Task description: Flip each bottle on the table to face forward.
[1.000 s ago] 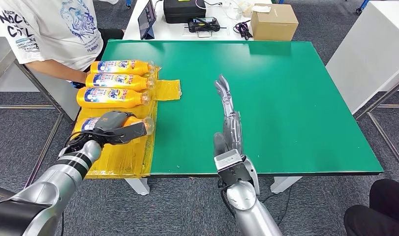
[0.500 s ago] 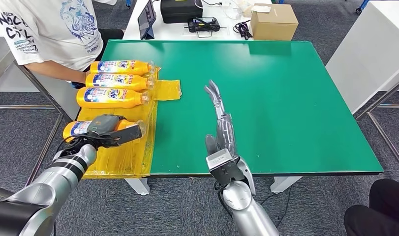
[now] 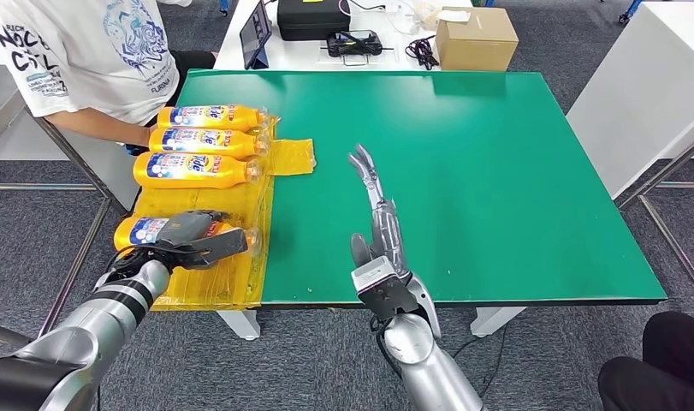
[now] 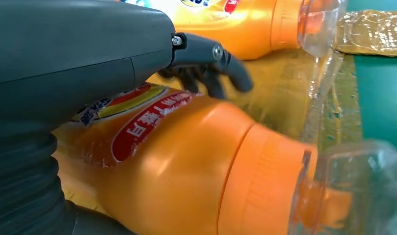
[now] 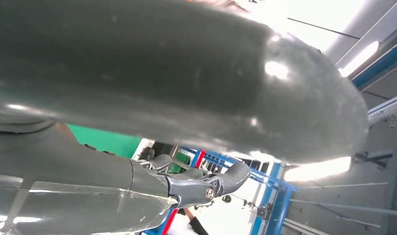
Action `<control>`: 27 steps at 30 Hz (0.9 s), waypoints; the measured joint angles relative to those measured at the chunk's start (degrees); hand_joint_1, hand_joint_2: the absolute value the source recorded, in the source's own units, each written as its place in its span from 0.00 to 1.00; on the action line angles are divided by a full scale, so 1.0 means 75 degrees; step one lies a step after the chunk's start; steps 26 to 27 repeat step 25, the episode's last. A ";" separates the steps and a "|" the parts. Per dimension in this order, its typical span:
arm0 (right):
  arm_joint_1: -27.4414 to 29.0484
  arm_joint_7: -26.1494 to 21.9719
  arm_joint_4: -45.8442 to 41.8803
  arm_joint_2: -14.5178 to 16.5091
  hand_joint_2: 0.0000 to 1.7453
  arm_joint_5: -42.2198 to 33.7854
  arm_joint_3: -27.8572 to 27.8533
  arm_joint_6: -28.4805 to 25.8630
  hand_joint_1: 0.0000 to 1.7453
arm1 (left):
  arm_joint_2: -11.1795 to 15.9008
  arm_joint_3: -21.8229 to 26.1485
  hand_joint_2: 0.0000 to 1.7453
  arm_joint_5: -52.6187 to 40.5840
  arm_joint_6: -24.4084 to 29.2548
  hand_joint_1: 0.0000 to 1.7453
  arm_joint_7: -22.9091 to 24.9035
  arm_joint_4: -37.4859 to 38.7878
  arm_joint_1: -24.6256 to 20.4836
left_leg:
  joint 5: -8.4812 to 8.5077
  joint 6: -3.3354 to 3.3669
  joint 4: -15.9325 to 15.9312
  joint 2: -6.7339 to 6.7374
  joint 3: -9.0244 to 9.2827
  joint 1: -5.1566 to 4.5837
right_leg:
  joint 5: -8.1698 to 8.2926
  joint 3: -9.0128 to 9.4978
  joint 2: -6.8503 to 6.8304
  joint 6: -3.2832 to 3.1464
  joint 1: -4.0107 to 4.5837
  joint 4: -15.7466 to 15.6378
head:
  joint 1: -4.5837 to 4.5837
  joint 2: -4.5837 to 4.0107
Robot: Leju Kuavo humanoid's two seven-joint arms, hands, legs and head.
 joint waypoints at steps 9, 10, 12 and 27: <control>-0.0063 -0.0001 0.0142 0.0012 0.00 -0.0033 0.0005 0.0012 0.00 | 0.0015 0.0048 1.00 0.0392 -0.0521 0.00 -0.0306 0.0000 -0.0007 | 0.0000 0.0000 -0.0001 -0.0005 0.0024 -0.0001 | -0.0001 0.0028 -0.0003 -0.0001 -0.0001 -0.0001 | -0.0001 0.0000; -0.0074 -0.0001 0.0158 0.0014 0.00 -0.0039 0.0005 0.0013 0.00 | 0.0022 0.0074 1.00 0.0464 -0.0605 0.00 -0.0373 0.0000 -0.0008 | 0.0000 0.0000 -0.0001 -0.0006 0.0028 -0.0001 | -0.0001 0.0032 -0.0004 -0.0001 -0.0001 -0.0001 | -0.0001 0.0000; -0.0100 -0.0004 0.0189 0.0017 0.00 -0.0059 0.0005 0.0014 0.00 | 0.0034 0.0133 1.00 0.0608 -0.0763 0.00 -0.0502 0.0000 -0.0009 | 0.0000 0.0000 -0.0002 -0.0009 0.0037 -0.0001 | -0.0001 0.0042 -0.0006 -0.0001 -0.0001 -0.0002 | -0.0001 0.0000; -0.0205 -0.0053 0.0402 0.0068 0.00 -0.0160 0.0019 0.0028 0.00 | 0.0116 0.0582 1.00 0.1769 -0.1850 0.00 -0.1527 -0.0030 0.0053 | 0.0016 -0.0011 -0.0003 -0.0021 0.0057 0.0000 | -0.0001 0.0064 -0.0015 -0.0002 0.0000 0.0000 | 0.0002 0.0000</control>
